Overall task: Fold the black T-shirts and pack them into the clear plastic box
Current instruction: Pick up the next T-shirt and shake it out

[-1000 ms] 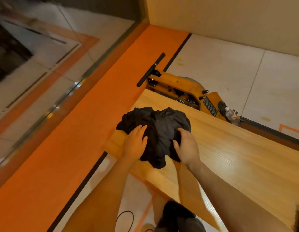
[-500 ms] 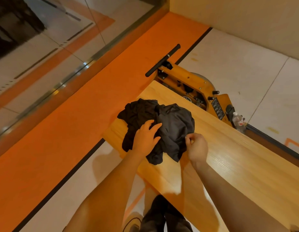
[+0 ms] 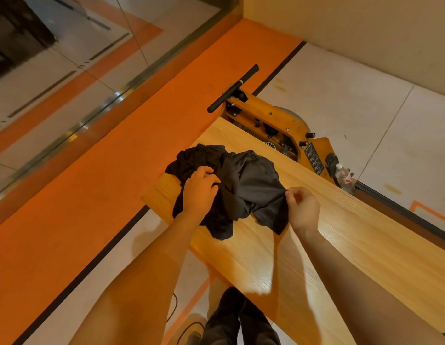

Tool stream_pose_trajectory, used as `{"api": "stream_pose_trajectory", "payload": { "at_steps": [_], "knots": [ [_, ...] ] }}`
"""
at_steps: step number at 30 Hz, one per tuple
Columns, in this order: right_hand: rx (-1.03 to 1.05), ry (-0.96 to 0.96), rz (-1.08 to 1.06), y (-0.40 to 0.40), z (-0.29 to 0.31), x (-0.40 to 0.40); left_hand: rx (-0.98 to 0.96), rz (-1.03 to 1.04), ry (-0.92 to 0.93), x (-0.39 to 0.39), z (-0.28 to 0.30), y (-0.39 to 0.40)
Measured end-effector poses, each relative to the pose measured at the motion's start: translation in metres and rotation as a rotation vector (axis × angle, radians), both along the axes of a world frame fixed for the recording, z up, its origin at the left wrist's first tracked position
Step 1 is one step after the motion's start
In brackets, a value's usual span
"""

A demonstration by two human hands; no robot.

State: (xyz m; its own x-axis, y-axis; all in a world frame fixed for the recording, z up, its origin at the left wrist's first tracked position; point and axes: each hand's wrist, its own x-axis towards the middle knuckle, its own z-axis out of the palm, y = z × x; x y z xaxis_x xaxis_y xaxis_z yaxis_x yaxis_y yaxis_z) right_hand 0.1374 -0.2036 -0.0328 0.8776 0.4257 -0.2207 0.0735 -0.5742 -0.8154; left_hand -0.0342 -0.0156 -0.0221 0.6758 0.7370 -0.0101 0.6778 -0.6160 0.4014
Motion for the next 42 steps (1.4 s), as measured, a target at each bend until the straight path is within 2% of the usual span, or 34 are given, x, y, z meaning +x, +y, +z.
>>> {"api": "stream_pose_trajectory", "payload": {
  "at_steps": [5, 11, 12, 17, 21, 23, 27, 30, 33, 37, 39, 42],
  "knots": [
    [-0.048, -0.074, 0.129, 0.004, 0.002, -0.016, -0.037, 0.068, -0.001, -0.014, 0.007, 0.005],
    [-0.131, -0.329, 0.272, 0.005, 0.000, -0.047, -0.057, 0.094, 0.070, -0.027, 0.003, 0.001],
    [-0.116, -0.309, 0.291, 0.005, 0.002, -0.051, -0.069, 0.111, 0.054, -0.029, 0.003, 0.000],
    [-0.074, 0.033, 0.426, 0.019, 0.006, -0.072, -0.147, 0.275, -0.054, -0.040, 0.005, -0.001],
    [-0.093, 0.161, 0.481, 0.029, 0.003, -0.084, -0.256, 0.440, -0.118, -0.050, 0.010, -0.001],
    [-0.079, 0.215, 0.501, 0.032, 0.002, -0.088, -0.305, 0.415, -0.140, -0.052, 0.010, -0.006],
    [-0.094, 0.221, 0.500, 0.032, -0.003, -0.091, -0.357, 0.195, -0.075, -0.051, -0.002, -0.026],
    [-0.117, 0.215, 0.481, 0.030, -0.007, -0.090, -0.380, 0.112, 0.031, -0.046, -0.012, -0.037],
    [-0.133, 0.205, 0.453, 0.027, -0.011, -0.088, -0.282, 0.078, 0.188, -0.044, -0.016, -0.046],
    [-0.142, 0.211, 0.455, 0.023, -0.015, -0.089, -0.200, 0.232, 0.275, -0.051, -0.021, -0.058],
    [-0.155, 0.202, 0.452, 0.024, -0.017, -0.091, -0.315, 0.384, 0.206, -0.057, -0.028, -0.062],
    [-0.174, 0.185, 0.458, 0.025, -0.022, -0.095, -0.568, 0.585, -0.019, -0.061, -0.032, -0.064]
  ]
}}
